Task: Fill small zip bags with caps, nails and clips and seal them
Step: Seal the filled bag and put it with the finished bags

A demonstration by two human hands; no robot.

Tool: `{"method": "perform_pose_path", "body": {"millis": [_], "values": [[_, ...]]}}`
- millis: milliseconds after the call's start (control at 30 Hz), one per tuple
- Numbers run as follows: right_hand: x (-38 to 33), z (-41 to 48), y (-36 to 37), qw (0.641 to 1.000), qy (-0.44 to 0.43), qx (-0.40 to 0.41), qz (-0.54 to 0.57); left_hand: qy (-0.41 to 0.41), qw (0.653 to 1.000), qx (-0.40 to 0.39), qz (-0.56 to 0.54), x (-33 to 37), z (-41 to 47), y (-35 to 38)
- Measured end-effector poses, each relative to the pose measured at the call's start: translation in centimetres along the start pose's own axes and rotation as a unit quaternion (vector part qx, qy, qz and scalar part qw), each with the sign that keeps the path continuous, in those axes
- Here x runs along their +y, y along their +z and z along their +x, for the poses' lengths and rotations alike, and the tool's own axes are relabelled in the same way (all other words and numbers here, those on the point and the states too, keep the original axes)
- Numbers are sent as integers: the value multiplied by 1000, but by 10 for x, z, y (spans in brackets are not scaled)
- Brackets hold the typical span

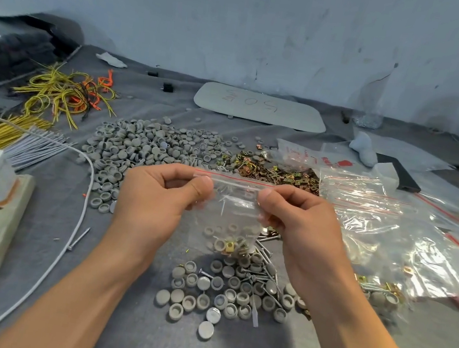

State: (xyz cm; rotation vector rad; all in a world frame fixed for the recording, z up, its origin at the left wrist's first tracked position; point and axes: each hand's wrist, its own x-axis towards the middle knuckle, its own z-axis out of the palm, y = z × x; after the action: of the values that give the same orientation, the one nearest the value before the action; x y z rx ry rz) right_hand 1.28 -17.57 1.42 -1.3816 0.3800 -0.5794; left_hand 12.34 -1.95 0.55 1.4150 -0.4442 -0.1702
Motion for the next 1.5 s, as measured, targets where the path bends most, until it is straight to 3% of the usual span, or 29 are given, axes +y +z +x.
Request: {"method": "perform_pose_path", "body": {"millis": [367,533,700,967,1133,1333,1500], "values": [[2,3,4,1000,12,20,18,-41,999,-13,2,-3,3,2],[7,-3,15,998,-14,-37,-47,-22,996,-76,41,0,-4,3],[7,-4,28,996,-53,-36,-56,21,997,-67,42,4,-5,6],[9,-4,35,995,-36,-56,-74,32,993,-70,86,1,-4,3],[11,-1,27,994,-35,-6,-99,-17,994,-66,86,-1,-1,-2],[9,-1,20,996,-19,-1,-84,-1,996,-60,71,2,-3,2],[7,-1,12,996,-24,21,-80,-33,997,-41,47,1,-2,-1]]}}
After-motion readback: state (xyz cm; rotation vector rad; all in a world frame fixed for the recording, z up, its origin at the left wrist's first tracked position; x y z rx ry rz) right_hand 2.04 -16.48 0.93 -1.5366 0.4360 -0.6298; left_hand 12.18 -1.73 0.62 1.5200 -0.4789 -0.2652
